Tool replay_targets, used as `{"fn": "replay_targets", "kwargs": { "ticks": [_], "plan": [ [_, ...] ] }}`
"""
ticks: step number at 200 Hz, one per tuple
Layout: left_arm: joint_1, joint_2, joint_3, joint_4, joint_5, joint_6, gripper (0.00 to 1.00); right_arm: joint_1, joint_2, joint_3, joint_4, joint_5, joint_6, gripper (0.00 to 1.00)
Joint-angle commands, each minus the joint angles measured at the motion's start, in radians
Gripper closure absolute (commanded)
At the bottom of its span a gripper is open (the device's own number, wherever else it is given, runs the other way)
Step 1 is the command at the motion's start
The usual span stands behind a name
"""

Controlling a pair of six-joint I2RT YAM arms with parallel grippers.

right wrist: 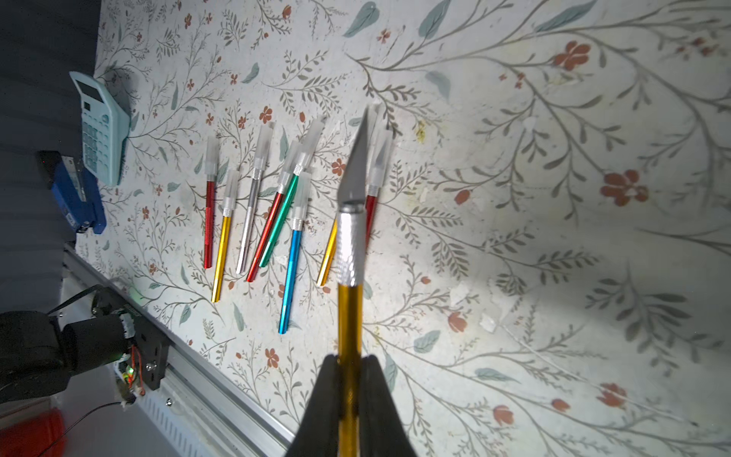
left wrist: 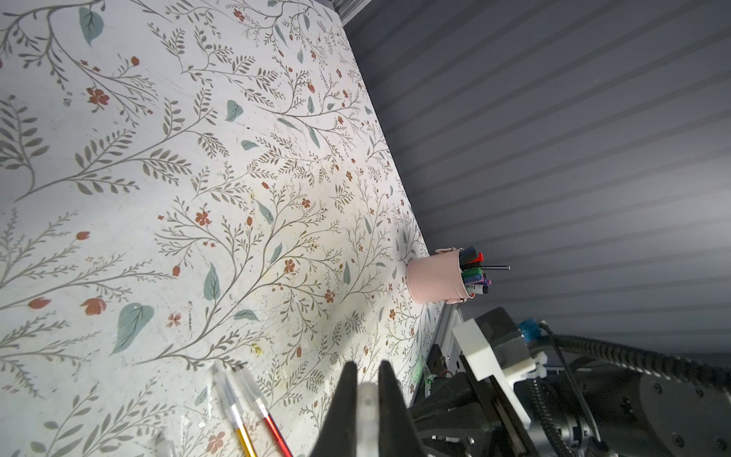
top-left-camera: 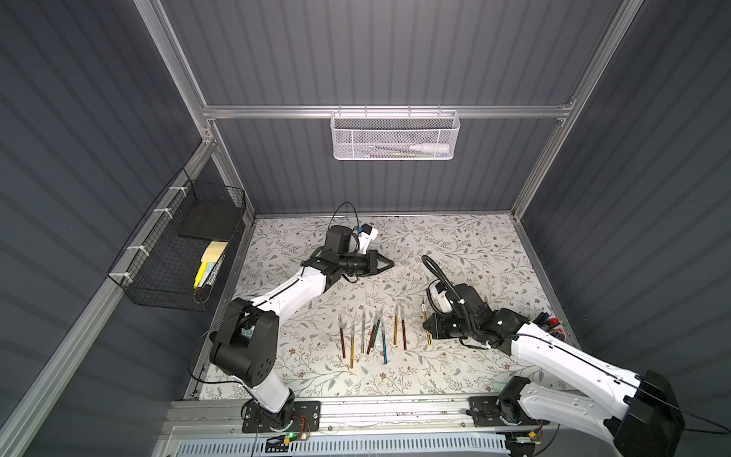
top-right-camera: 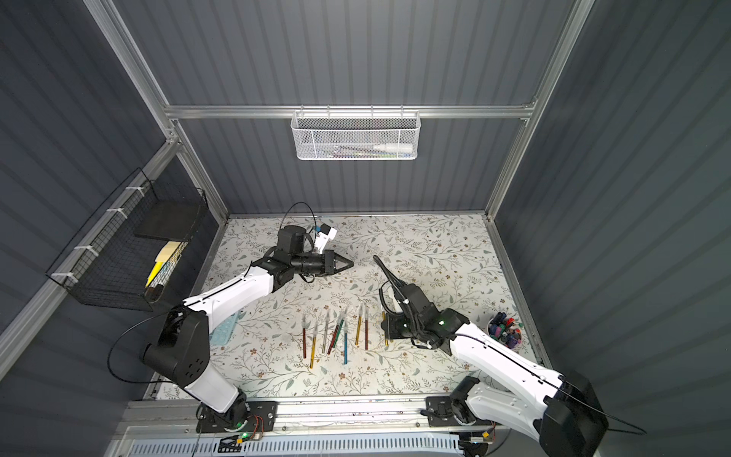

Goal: Remove protective caps from carving knives
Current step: Place the protective sleeve at the center of the board.

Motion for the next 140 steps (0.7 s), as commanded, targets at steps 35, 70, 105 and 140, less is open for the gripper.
{"fn": "replay_targets", "kwargs": {
  "ticks": [35,70,105,140],
  "plan": [
    [-0.034,-0.040,-0.008,-0.057,-0.054,0.044,1.00,-0.102,0.068,0.066,-0.051,0.077,-0.126,1.00],
    [-0.065,-0.018,0.009,-0.079,-0.097,0.051,1.00,-0.176,0.147,0.102,-0.045,0.090,-0.173,1.00],
    [-0.091,0.018,0.041,-0.085,-0.125,0.044,1.00,-0.278,0.225,0.138,-0.031,0.030,-0.231,1.00],
    [-0.129,0.077,0.085,-0.094,-0.169,0.040,1.00,-0.387,0.293,0.171,-0.025,-0.030,-0.256,1.00]
  ]
}}
